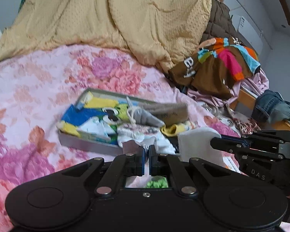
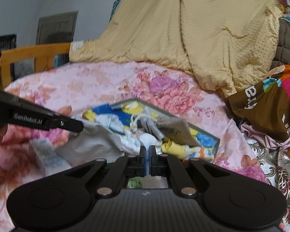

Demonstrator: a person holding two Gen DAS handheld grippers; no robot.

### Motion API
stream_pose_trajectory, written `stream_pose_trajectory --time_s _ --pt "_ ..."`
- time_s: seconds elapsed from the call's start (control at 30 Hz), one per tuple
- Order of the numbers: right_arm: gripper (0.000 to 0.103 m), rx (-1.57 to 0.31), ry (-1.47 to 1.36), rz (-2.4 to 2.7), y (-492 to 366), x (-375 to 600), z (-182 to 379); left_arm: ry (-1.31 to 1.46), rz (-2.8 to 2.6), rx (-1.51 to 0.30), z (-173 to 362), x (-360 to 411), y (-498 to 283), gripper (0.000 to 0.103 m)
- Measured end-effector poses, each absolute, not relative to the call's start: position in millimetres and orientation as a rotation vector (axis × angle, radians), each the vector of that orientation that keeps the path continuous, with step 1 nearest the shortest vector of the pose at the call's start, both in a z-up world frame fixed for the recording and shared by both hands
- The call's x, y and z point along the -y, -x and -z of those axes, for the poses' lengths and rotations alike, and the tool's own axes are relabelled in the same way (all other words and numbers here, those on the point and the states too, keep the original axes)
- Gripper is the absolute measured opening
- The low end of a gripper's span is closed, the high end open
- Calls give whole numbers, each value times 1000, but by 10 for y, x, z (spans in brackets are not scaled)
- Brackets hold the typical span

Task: Organize soft objects
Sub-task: 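Lift and carry the grey cloth and white sock over the frog tray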

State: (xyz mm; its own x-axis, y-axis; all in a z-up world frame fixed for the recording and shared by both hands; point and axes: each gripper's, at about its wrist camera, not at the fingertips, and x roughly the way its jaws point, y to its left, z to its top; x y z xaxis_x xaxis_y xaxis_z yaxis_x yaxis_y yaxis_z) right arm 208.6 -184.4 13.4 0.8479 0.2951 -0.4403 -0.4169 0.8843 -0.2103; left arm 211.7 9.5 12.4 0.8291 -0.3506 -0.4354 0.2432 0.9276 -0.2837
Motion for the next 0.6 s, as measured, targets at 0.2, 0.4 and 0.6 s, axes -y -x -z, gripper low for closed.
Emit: stream_pose_trajectory --time_s 0.2,0.4,0.6 --pt "2 -371 210 -380 -2283 1885 -301 249 277 -483 -311 -144 -2247 3" --pt "2 -330 145 -394 -2604 1869 -375 272 233 -442 -436 -206 -2535 3" --pt "2 -293 68 -404 -2974 1808 -445 300 201 -404 -540 -261 -2856 3"
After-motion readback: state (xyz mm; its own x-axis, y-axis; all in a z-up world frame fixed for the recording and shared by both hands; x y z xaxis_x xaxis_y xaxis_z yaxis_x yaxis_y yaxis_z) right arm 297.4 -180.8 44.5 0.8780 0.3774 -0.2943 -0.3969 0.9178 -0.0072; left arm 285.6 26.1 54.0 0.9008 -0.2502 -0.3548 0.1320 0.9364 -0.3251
